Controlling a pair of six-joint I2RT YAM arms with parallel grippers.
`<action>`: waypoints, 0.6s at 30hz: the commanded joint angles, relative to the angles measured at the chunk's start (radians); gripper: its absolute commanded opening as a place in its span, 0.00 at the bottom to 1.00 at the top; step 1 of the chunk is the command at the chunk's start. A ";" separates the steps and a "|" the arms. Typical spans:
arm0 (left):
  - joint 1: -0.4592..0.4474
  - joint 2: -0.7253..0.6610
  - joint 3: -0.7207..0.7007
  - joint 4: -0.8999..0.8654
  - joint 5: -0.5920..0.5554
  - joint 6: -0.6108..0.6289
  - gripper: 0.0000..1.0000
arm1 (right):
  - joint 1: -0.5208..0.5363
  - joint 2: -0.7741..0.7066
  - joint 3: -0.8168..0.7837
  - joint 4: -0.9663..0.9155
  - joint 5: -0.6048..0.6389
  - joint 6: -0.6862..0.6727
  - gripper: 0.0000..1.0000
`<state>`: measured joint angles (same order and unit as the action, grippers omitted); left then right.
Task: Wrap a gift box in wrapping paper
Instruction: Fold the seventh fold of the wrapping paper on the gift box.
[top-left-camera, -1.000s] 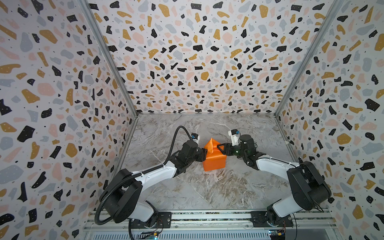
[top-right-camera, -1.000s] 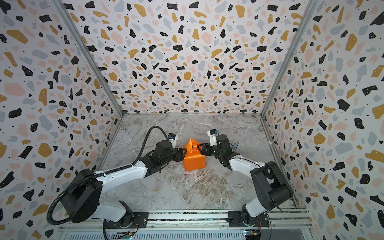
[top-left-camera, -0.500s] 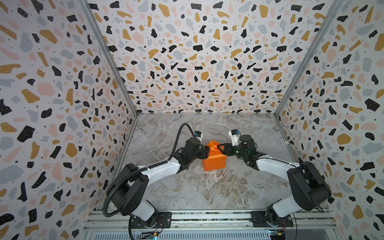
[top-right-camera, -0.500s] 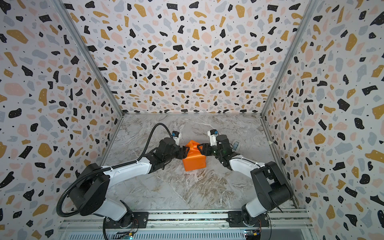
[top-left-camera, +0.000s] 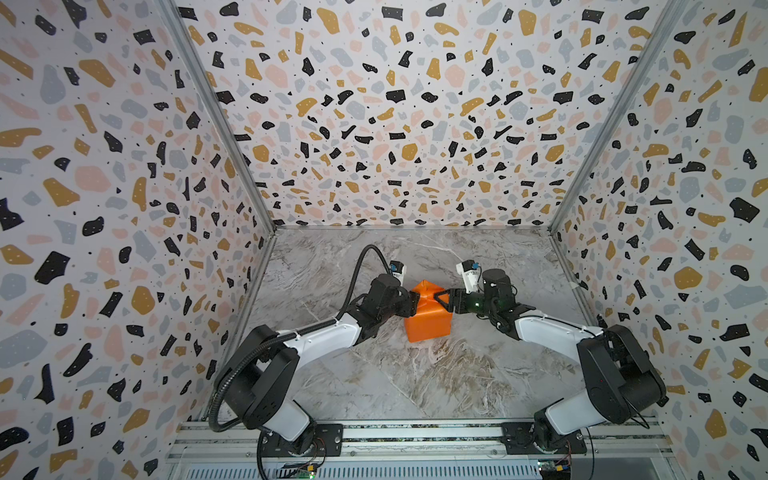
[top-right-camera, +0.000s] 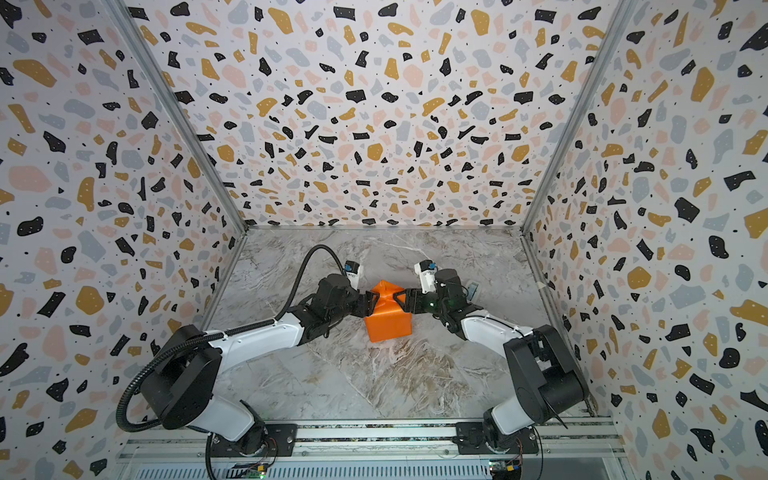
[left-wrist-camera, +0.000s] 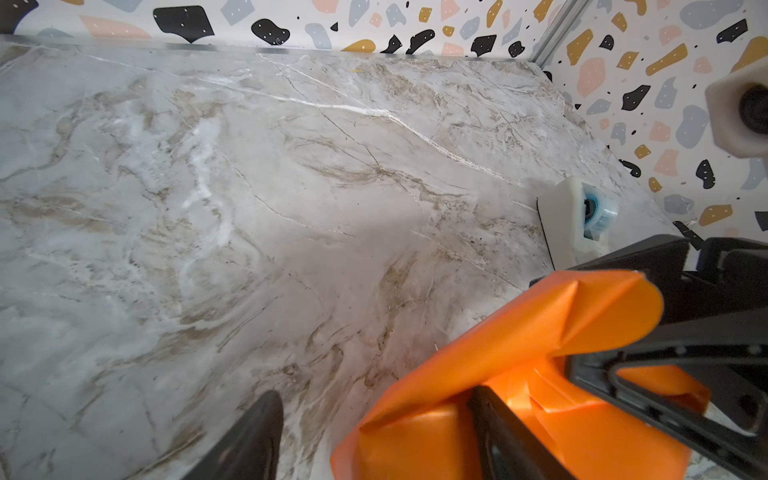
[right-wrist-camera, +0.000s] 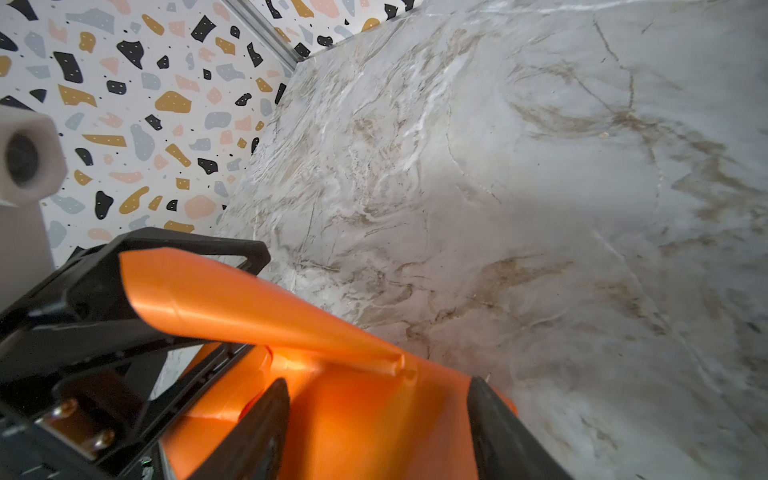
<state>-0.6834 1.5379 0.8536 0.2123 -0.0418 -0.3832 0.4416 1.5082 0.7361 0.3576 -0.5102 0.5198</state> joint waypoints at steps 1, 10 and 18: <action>0.002 0.002 -0.018 -0.021 0.010 0.035 0.73 | 0.000 0.009 0.029 -0.019 -0.052 0.010 0.71; 0.013 -0.009 -0.012 -0.010 0.018 0.136 0.84 | -0.001 0.083 0.055 -0.029 -0.068 0.013 0.76; 0.041 0.026 0.038 -0.022 0.076 0.287 0.84 | -0.001 0.090 0.029 -0.025 -0.070 0.014 0.75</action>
<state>-0.6521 1.5429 0.8673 0.2146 -0.0032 -0.1925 0.4358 1.5848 0.7746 0.3763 -0.5690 0.5381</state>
